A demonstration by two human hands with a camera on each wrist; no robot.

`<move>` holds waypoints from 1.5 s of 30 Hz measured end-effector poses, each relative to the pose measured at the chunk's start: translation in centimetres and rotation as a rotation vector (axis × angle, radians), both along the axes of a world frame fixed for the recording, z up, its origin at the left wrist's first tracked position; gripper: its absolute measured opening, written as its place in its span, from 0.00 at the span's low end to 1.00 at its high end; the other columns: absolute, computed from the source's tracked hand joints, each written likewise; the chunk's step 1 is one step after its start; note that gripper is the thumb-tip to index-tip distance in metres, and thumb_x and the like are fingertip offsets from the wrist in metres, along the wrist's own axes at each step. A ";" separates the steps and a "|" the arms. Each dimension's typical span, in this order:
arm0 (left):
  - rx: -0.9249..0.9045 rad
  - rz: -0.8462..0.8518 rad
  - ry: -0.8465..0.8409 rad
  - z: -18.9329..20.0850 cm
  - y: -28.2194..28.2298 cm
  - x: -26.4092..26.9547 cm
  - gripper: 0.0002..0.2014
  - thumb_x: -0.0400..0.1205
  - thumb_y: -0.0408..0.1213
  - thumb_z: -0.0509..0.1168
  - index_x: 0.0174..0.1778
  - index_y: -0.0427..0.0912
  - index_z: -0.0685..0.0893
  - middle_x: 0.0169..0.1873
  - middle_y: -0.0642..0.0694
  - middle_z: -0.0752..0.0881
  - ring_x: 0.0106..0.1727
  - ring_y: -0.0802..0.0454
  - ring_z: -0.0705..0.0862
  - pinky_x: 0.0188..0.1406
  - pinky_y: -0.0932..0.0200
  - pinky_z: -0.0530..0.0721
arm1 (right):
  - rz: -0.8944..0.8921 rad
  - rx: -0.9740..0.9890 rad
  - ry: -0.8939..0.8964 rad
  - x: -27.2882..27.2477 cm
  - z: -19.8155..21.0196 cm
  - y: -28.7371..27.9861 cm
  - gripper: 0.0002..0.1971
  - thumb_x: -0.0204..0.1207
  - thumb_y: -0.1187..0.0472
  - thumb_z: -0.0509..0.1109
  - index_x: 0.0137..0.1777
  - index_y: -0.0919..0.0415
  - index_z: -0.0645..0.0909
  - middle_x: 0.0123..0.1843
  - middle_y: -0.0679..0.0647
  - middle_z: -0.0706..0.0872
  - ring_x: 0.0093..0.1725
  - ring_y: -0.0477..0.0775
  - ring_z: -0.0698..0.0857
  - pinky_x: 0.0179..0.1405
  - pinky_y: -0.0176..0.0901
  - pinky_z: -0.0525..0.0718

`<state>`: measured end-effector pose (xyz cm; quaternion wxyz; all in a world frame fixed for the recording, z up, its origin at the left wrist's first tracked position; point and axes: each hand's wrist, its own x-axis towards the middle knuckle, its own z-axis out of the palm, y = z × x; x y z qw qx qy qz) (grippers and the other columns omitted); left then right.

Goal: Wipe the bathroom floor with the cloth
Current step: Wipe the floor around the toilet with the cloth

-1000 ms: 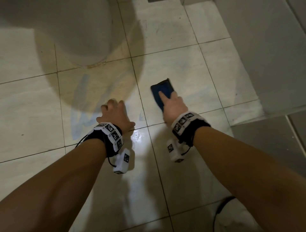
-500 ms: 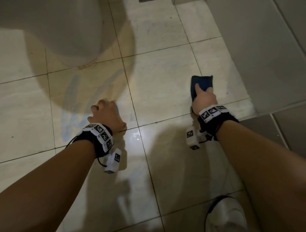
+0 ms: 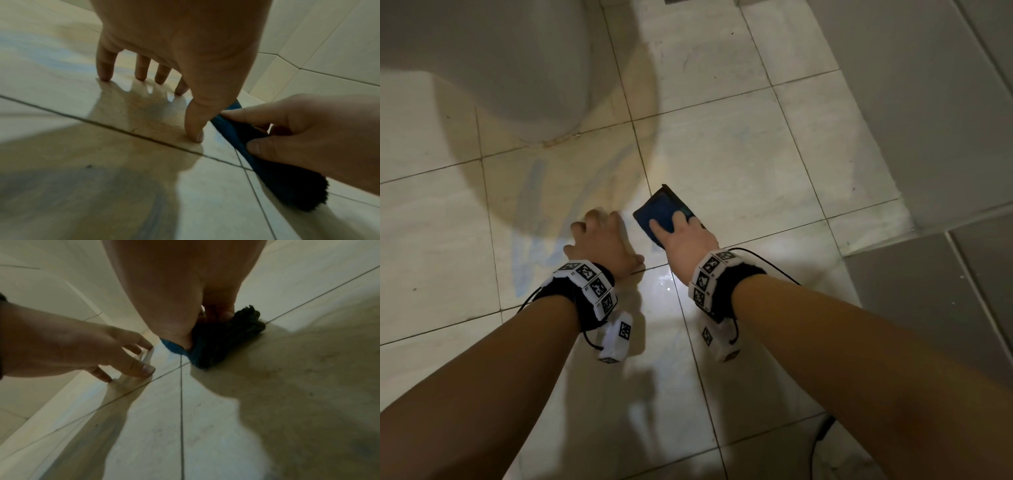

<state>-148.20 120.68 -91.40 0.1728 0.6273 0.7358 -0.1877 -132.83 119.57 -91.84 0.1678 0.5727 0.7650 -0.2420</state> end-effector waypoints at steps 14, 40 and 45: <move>-0.039 -0.022 -0.035 0.6 0.1 -0.5 0.44 0.70 0.61 0.74 0.77 0.51 0.62 0.79 0.41 0.57 0.75 0.33 0.61 0.61 0.34 0.76 | -0.396 0.157 -0.074 12.7 -1.0 4.6 0.36 0.83 0.61 0.63 0.87 0.46 0.52 0.74 0.66 0.65 0.65 0.67 0.74 0.58 0.55 0.79; -0.073 -0.067 0.008 0.7 2.1 -0.1 0.44 0.65 0.59 0.77 0.73 0.49 0.65 0.71 0.40 0.65 0.69 0.34 0.66 0.56 0.37 0.75 | -0.150 0.135 -0.013 -0.9 -1.6 7.0 0.40 0.79 0.65 0.63 0.88 0.46 0.48 0.72 0.61 0.64 0.67 0.64 0.72 0.56 0.54 0.80; -0.061 -0.097 0.054 0.3 2.5 0.6 0.39 0.66 0.53 0.77 0.69 0.45 0.69 0.67 0.37 0.69 0.63 0.33 0.72 0.54 0.41 0.74 | -0.130 0.199 0.002 -2.0 -1.8 11.3 0.36 0.81 0.63 0.61 0.87 0.47 0.52 0.70 0.63 0.66 0.64 0.65 0.74 0.52 0.53 0.79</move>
